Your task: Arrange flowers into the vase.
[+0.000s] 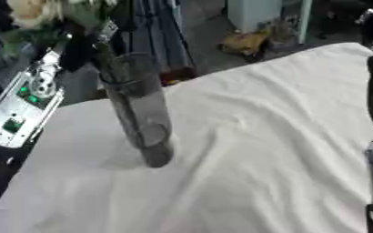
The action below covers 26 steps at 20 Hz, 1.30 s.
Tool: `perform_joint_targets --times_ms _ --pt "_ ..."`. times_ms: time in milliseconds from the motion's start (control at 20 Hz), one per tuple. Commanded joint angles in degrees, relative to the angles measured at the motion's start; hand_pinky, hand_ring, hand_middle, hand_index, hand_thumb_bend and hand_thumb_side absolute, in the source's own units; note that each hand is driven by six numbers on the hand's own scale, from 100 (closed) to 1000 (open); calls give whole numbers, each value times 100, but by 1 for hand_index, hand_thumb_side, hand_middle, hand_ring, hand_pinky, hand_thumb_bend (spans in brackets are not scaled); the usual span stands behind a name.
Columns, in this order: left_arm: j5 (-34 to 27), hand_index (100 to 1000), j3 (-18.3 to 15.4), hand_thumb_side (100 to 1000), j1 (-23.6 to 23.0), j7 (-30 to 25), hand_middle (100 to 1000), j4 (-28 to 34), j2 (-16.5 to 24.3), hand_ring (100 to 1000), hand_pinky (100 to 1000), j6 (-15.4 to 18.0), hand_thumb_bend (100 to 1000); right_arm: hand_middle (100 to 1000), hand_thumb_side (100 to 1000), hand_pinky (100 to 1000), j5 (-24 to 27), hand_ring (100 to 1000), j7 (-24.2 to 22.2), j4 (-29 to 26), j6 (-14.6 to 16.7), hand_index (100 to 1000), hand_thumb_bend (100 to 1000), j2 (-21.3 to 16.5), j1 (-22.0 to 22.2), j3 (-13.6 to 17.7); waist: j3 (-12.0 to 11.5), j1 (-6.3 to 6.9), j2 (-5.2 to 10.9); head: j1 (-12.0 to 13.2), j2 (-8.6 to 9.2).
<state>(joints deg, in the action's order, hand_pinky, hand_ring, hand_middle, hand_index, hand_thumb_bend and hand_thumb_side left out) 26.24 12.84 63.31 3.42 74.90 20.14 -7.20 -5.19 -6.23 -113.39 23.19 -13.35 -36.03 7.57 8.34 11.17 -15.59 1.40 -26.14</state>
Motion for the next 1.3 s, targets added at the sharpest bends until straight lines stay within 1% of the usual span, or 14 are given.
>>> perform_joint_targets --times_ms 50,450,600,700,800,1200,1300 --pt "51 1000 -26 1000 48 -41 1000 143 213 975 825 -9 511 758 1000 787 20 823 27 -120 -5 914 107 -13 -88 24 -20 -69 96 6 73" --pt "96 1000 5 1000 -27 -215 1000 212 295 977 832 -29 534 757 1000 786 9 823 50 -120 -4 913 105 -9 -98 25 -33 -80 93 4 76" --pt "141 1000 22 1000 -54 -336 1000 237 340 982 843 -40 562 758 1000 786 9 823 55 -120 -3 913 103 -6 -94 24 -39 -78 97 0 76" --pt "176 1000 31 1000 -71 -448 1000 258 367 982 843 -40 562 758 1000 786 8 823 56 -120 -3 913 103 -5 -90 24 -42 -77 101 -4 77" --pt "245 1000 101 1000 -103 -592 1000 245 413 995 865 -25 595 758 1000 786 10 823 62 -120 -3 912 101 -4 -87 24 -47 -75 106 -10 77" --pt "581 1000 134 1000 -115 -1317 1000 193 519 1000 890 -68 626 758 1000 785 19 823 77 -120 0 912 100 -8 -74 21 -60 -78 124 -14 65" --pt "628 1000 100 1000 -107 -1514 1000 211 532 1000 890 -86 626 758 1000 785 21 823 82 -120 1 912 100 -8 -71 22 -63 -79 128 -15 62"
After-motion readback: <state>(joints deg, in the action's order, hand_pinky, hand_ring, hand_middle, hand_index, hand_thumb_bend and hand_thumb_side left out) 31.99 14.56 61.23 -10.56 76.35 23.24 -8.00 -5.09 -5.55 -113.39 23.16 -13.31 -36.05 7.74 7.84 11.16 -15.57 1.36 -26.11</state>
